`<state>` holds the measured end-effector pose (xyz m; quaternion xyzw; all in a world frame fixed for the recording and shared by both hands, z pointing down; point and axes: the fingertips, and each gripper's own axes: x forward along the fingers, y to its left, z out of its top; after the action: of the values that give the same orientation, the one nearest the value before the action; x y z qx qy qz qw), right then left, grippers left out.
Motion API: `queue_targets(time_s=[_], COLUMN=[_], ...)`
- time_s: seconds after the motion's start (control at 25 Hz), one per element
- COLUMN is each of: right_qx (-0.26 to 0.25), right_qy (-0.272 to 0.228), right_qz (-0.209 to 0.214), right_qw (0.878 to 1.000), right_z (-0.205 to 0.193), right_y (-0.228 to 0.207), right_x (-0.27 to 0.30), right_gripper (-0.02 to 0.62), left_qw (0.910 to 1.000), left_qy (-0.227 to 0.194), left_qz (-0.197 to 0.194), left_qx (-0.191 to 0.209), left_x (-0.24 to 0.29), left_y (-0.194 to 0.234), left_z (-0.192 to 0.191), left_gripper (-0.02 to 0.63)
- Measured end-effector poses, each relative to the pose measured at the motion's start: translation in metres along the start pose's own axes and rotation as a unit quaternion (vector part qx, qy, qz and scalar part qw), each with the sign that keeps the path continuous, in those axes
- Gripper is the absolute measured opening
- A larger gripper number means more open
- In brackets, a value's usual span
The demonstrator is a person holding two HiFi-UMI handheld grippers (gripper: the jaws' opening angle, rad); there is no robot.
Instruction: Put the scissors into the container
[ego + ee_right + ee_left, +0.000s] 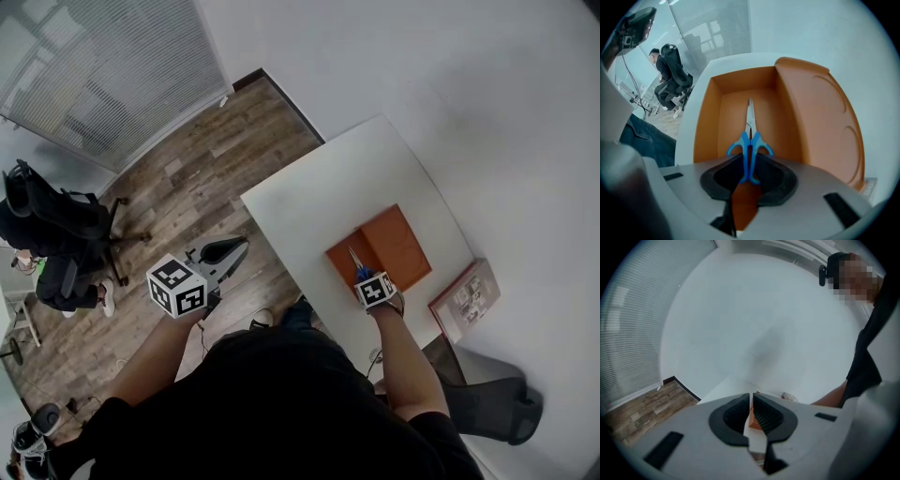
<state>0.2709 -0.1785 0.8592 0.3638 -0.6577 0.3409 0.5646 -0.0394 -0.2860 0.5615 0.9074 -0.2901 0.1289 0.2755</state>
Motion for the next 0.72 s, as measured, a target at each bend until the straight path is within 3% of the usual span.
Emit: queue_targets(time_s=[0.48, 0.72], right_qx=[0.006, 0.016], right_qy=[-0.008, -0.048], right_qz=[-0.009, -0.012], right_qw=[1.000, 0.999], right_z=[0.002, 0.014], right_y=[-0.006, -0.004], right_x=[-0.013, -0.030], right_gripper=[0.114, 0.113], left_qw=[0.9999, 0.9998], left_qy=[-0.008, -0.011], left_qz=[-0.008, -0.014], left_qx=[-0.008, -0.007], left_x=[-0.003, -0.008], left_y=[0.000, -0.001], left_z=[0.002, 0.001], left_gripper=[0.031, 0.031])
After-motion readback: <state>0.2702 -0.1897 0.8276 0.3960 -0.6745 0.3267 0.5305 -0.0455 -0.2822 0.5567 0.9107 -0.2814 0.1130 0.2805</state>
